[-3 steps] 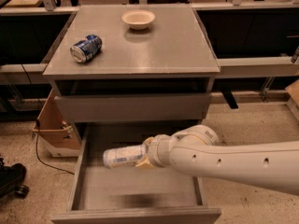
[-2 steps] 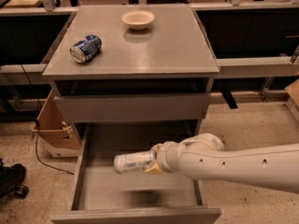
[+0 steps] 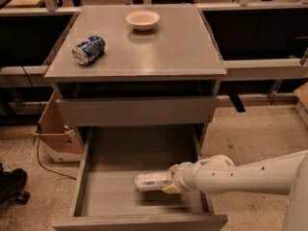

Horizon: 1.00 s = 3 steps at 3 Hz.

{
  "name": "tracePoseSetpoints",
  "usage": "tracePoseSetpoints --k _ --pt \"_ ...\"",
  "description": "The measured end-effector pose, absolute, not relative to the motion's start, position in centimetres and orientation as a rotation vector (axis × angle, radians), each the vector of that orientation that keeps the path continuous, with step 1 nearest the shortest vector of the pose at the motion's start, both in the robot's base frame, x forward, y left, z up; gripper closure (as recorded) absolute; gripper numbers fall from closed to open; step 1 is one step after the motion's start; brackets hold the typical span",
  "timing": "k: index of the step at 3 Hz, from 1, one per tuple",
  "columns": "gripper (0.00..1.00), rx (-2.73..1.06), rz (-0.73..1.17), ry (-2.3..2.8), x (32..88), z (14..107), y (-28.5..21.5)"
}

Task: Place blue plastic bottle into middle drawer

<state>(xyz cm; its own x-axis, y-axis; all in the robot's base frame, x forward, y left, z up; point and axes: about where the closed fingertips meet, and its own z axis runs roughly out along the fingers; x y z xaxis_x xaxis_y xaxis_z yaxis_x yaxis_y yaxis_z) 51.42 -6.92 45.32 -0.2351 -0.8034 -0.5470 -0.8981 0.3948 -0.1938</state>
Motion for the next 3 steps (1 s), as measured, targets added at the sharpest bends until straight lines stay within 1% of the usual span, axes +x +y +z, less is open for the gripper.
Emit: tracePoseSetpoints --k 1,2,3 --pt "1.00 -1.409 0.255 2.147 51.0 41.1 -8.0" --pt "1.00 -1.387 0.281 2.180 51.0 38.3 -8.0" --pt "0.73 -1.370 0.295 2.215 51.0 36.4 -8.0"
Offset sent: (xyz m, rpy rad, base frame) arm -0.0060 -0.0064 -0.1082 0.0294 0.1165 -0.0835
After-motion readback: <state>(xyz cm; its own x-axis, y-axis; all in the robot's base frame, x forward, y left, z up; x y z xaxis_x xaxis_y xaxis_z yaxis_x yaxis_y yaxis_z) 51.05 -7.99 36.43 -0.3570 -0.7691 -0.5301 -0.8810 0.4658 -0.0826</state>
